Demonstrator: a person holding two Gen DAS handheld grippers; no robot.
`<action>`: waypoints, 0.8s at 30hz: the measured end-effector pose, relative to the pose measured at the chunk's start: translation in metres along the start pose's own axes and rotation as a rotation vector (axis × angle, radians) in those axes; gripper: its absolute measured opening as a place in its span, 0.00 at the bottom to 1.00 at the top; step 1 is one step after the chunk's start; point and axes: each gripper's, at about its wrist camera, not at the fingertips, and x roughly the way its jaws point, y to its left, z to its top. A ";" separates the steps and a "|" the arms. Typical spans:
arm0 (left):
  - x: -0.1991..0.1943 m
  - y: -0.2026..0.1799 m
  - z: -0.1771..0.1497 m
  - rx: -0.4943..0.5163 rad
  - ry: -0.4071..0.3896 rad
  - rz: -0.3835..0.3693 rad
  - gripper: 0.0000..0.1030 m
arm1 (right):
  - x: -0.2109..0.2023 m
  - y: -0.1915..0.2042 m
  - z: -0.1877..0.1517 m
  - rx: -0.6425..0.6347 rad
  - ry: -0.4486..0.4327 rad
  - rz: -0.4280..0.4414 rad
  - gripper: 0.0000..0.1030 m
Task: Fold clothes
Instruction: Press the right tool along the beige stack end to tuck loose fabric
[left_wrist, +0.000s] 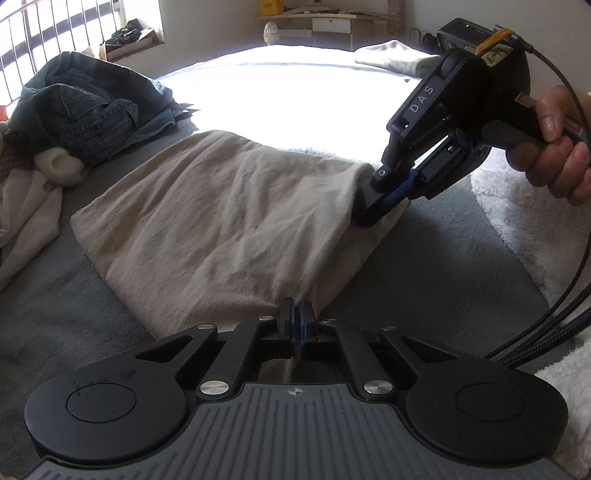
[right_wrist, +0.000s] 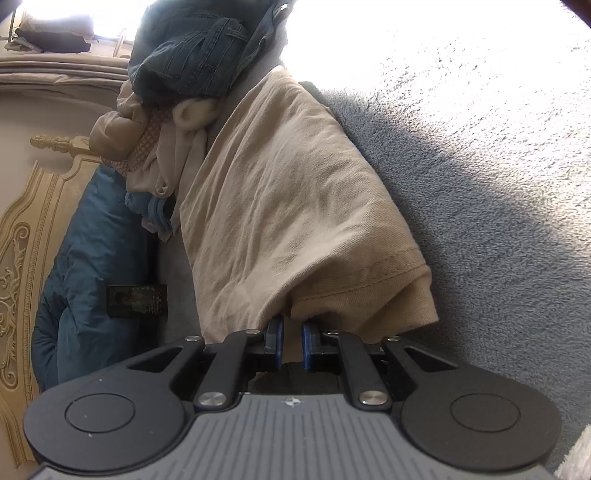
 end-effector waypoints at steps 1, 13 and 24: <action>0.000 0.000 0.000 -0.001 0.001 -0.002 0.02 | -0.009 0.004 0.001 -0.033 -0.024 -0.010 0.11; 0.003 0.008 -0.001 -0.028 0.020 -0.040 0.03 | 0.034 0.053 -0.007 -0.535 0.048 -0.184 0.06; -0.018 0.022 -0.017 -0.106 0.103 -0.077 0.04 | 0.039 0.036 -0.010 -0.538 0.061 -0.174 0.00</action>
